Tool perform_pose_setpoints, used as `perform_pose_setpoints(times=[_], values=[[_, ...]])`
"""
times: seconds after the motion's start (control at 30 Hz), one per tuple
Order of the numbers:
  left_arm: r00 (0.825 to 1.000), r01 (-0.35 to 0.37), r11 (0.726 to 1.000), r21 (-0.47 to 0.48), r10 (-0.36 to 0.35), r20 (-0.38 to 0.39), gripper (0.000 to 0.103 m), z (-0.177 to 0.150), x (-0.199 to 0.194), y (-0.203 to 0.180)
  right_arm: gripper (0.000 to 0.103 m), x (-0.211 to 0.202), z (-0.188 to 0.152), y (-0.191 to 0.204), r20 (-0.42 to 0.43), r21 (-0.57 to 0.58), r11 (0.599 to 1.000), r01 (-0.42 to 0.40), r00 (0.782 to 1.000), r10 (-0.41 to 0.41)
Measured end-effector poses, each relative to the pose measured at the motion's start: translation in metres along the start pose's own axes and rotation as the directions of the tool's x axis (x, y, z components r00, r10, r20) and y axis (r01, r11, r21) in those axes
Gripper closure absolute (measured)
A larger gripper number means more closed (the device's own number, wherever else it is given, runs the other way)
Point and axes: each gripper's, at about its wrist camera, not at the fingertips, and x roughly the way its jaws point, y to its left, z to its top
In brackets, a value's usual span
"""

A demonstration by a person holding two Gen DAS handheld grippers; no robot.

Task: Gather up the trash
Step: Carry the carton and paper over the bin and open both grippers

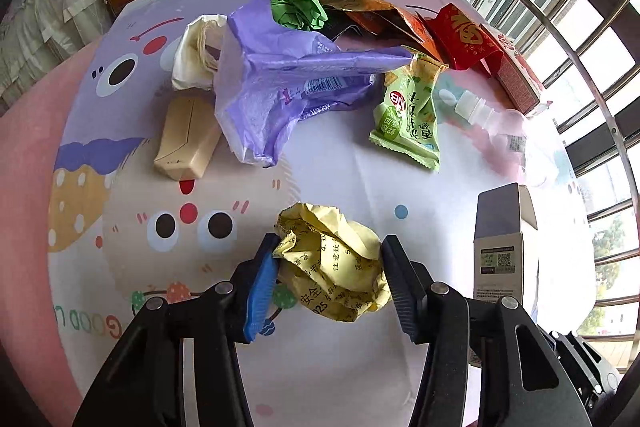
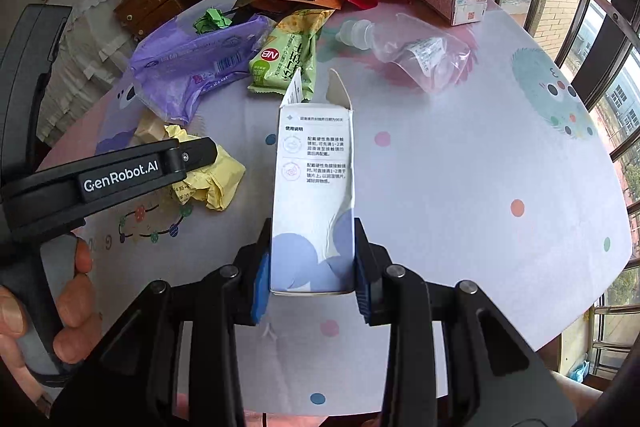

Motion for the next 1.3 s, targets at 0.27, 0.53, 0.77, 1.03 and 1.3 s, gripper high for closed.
perform_pose_setpoints(times=[0.27,0.53,0.77,1.03,1.3], values=[[0.998,-0.003,0.997,-0.077,0.008,0.066,0.051,-0.099,-0.076,-0.011,0.073,-0.066,-0.055,-0.012,-0.009,-0.164,0.980,-0.116,0.993,0.116],[0.994,-0.023,0.996,-0.090,0.032,0.104,0.051,-0.230,-0.138,-0.043,0.073,-0.123,-0.145,-0.041,-0.081,-0.297,0.933,-0.201,0.979,0.185],[0.996,-0.091,0.996,-0.015,0.091,0.002,0.051,-0.320,-0.129,-0.060,0.073,-0.112,-0.228,-0.065,-0.221,-0.308,0.923,-0.231,0.961,0.167],[0.988,-0.063,0.998,-0.022,0.059,-0.144,0.051,-0.381,-0.053,-0.053,0.073,-0.040,-0.295,-0.085,-0.349,-0.213,0.957,-0.197,0.930,0.114],[0.974,-0.044,0.999,0.020,0.048,-0.222,0.050,-0.419,0.084,-0.044,0.072,0.094,-0.348,-0.110,-0.426,-0.127,0.985,-0.119,0.903,0.054]])
